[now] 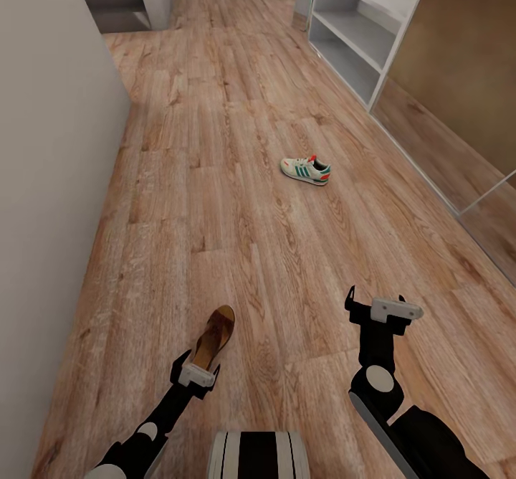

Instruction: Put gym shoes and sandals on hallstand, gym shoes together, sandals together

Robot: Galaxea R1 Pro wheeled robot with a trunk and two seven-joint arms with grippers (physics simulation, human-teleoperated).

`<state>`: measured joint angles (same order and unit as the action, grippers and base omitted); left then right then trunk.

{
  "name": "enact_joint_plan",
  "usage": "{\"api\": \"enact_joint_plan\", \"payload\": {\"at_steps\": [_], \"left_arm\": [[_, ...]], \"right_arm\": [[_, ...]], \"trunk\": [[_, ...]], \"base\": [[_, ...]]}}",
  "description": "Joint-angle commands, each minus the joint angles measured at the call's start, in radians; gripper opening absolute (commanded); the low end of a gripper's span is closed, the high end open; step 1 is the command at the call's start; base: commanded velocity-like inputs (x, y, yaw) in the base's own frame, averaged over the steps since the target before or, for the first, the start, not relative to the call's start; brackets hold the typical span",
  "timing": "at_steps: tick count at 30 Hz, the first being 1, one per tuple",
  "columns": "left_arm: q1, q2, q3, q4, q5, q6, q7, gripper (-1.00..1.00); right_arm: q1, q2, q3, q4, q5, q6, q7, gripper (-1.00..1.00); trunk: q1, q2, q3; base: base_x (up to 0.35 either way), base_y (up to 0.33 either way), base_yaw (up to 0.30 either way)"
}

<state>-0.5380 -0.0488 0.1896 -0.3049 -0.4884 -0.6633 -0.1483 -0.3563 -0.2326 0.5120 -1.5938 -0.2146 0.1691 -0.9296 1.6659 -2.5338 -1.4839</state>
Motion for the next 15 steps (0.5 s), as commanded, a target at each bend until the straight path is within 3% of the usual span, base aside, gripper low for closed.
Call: {"api": "enact_joint_plan", "payload": {"at_steps": [1, 11, 15], "left_arm": [[0.000, -0.001, 0.008, 0.000, -0.002, -0.002, -0.008, 1.00], [0.000, -0.001, 0.008, 0.000, -0.002, -0.002, -0.008, 1.00], [0.000, 0.000, 0.008, 0.000, -0.003, -0.002, -0.008, 1.00]], "right_arm": [[-0.001, -0.002, 0.003, -0.002, -0.002, 0.010, -0.007, 1.00], [-0.001, -0.007, 0.005, -0.002, -0.002, 0.010, 0.002, 1.00], [-0.001, -0.010, 0.014, -0.002, -0.002, 0.010, 0.034, 1.00]], "trunk": [[0.000, 0.000, -0.001], [0.000, 0.000, -0.001], [0.000, 0.000, -0.001]], "base": [[0.000, 0.000, 0.000], [0.000, 0.000, 0.000], [0.000, 0.000, 0.000]]}}
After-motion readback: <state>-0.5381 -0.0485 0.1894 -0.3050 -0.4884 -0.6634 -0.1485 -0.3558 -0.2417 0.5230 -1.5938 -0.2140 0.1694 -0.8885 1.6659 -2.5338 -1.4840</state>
